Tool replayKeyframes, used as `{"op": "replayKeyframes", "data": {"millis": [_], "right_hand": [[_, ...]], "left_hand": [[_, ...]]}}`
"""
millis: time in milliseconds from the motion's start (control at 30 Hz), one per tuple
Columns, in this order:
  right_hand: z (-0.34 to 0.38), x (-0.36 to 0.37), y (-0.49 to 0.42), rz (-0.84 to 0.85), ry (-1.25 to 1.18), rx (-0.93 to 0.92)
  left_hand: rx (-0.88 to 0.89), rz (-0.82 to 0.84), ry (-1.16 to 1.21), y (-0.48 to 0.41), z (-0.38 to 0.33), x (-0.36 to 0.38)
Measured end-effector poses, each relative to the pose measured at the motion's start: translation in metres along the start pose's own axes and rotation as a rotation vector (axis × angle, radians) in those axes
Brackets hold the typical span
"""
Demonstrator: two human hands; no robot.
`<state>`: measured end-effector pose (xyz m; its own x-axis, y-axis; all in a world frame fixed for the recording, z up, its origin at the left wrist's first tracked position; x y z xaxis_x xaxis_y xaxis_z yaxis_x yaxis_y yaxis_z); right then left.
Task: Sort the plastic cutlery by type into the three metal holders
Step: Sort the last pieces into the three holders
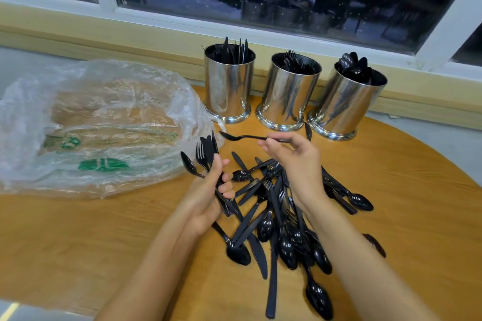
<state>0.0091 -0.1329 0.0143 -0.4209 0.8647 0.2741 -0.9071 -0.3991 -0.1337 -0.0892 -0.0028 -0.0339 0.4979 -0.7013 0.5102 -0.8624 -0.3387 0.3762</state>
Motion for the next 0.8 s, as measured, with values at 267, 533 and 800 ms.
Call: {"op": "replayKeyframes", "data": {"millis": [267,533,800], "right_hand": [[-0.028,0.007,0.042,0.288,0.14,-0.322],[-0.037,-0.002,0.043,0.538,0.396,-0.355],[0.012,0.018,-0.012,0.579,0.686,-0.24]], "left_hand": [[0.058,-0.049,-0.061,0.003,0.002,0.015],[-0.036,0.048,0.065,0.006,-0.003,0.003],[-0.143,0.367,-0.246,0.01,0.006,0.014]]}}
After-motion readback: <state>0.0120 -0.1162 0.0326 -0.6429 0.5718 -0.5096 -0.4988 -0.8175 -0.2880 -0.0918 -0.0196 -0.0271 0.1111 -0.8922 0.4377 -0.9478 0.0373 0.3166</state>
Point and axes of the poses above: each hand's wrist, its own y-axis away from the middle knuckle, its own x-axis out of the palm, z = x × y, the point moved 1 cm from there along -y, towards the middle knuckle, and after that the axes turned 11 degrees about -y, right-handed, at the moved point
